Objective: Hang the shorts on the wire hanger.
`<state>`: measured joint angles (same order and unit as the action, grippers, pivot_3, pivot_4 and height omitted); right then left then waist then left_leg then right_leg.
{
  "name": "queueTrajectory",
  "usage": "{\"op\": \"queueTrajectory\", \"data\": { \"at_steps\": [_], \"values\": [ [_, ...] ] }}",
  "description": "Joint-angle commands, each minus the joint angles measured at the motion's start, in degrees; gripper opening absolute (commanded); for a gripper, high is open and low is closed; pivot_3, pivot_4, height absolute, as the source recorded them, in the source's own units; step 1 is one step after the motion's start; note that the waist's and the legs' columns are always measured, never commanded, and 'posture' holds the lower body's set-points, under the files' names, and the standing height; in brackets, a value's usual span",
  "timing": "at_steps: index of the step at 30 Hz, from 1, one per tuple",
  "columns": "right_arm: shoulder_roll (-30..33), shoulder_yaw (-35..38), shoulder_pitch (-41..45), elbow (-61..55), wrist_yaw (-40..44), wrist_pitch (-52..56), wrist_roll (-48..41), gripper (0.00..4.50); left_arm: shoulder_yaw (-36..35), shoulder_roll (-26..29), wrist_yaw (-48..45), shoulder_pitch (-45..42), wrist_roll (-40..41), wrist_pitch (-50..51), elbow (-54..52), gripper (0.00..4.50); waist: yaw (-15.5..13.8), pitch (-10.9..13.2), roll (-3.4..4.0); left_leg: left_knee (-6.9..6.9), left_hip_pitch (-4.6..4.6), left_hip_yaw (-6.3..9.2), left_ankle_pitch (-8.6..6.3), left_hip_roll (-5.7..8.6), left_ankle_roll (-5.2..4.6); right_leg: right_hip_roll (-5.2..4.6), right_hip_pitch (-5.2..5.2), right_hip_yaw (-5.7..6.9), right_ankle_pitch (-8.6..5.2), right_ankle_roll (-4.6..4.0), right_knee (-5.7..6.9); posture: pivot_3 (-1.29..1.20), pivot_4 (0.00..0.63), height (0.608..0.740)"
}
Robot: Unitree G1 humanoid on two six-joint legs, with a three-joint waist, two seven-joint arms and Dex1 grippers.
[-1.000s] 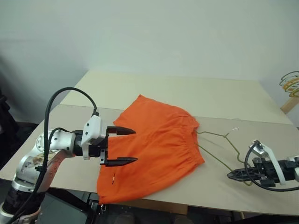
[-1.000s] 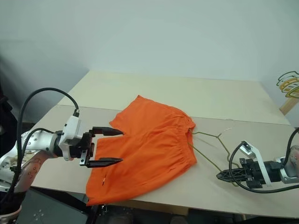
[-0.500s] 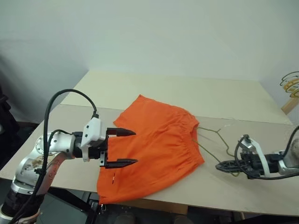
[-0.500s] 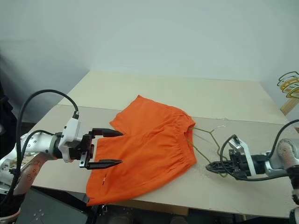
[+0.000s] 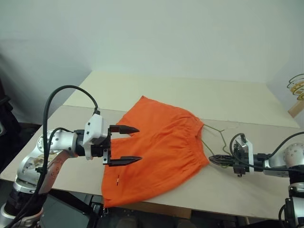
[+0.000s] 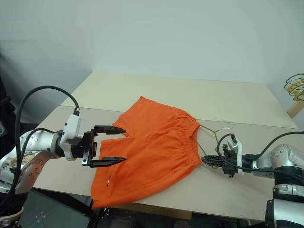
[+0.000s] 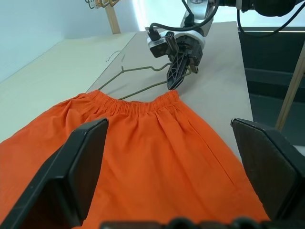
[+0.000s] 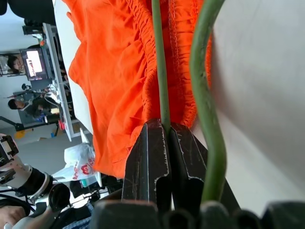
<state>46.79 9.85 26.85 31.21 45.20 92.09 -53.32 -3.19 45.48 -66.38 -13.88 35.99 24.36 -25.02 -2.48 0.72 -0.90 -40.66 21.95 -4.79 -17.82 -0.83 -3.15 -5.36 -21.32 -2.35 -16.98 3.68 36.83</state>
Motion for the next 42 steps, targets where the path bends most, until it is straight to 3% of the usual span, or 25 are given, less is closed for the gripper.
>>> {"op": "queueTrajectory", "data": {
  "at_steps": [1,15,18,23,30,35,42],
  "values": [
    [-0.5,-1.5,0.8,-3.5,1.1,0.4,-2.2,0.0,-0.2,-0.1,0.1,-2.3,1.0,0.5,0.4,4.47,0.2,0.0,0.0,0.0,0.0,0.0,0.0,0.0,0.0,0.01,0.0,0.0,0.0,0.0,0.0,0.08,0.0,0.74],
    [-6.3,0.4,9.1,8.7,1.4,-7.4,8.6,0.0,-0.7,0.1,0.2,-2.4,1.9,1.5,-0.2,4.47,0.2,0.0,0.01,0.0,0.01,0.0,0.07,0.01,0.11,0.07,-0.02,-0.01,0.01,0.01,0.01,0.1,0.0,0.74],
    [-6.1,-0.3,6.0,0.9,2.0,-10.1,9.1,0.0,-1.0,0.3,0.3,-2.1,1.7,1.4,-0.3,4.47,0.2,0.0,0.01,0.0,0.02,0.0,0.15,0.01,0.25,0.07,-0.03,-0.01,0.01,0.01,0.01,0.11,0.0,0.74],
    [-5.9,1.7,-4.3,-24.0,-5.4,-21.9,13.7,0.0,-1.3,0.3,0.6,-2.4,1.4,1.2,0.2,4.47,0.0,0.0,0.02,0.0,0.13,0.08,0.04,0.0,0.08,0.01,-0.13,0.02,0.01,0.03,0.07,0.08,0.0,0.74],
    [-0.1,-2.7,-14.8,-49.0,-8.1,-44.6,28.3,0.0,-2.2,2.2,-2.4,-7.1,-0.2,-1.1,6.0,4.47,0.4,0.0,0.04,-0.01,0.48,-0.02,0.11,0.04,0.17,0.05,-0.73,-0.09,0.01,0.03,0.28,0.02,0.0,0.74],
    [2.8,-8.9,-12.5,-55.9,-4.5,-55.7,34.7,0.0,-1.2,2.5,-5.6,-20.9,-4.7,-7.1,19.2,4.47,1.5,0.0,-0.03,-0.06,0.47,-0.08,0.13,0.09,0.19,0.18,-0.72,-0.08,0.02,0.01,0.23,-0.02,0.0,0.74],
    [3.7,-15.8,-5.0,-59.0,1.1,-53.0,35.2,0.0,3.2,-0.1,-12.8,-35.4,-11.3,-17.1,34.5,4.47,3.1,0.0,-0.04,-0.12,0.48,-0.09,0.34,0.1,0.55,0.23,-0.74,-0.08,0.03,0.01,0.25,-0.04,0.0,0.74]
  ]
}}
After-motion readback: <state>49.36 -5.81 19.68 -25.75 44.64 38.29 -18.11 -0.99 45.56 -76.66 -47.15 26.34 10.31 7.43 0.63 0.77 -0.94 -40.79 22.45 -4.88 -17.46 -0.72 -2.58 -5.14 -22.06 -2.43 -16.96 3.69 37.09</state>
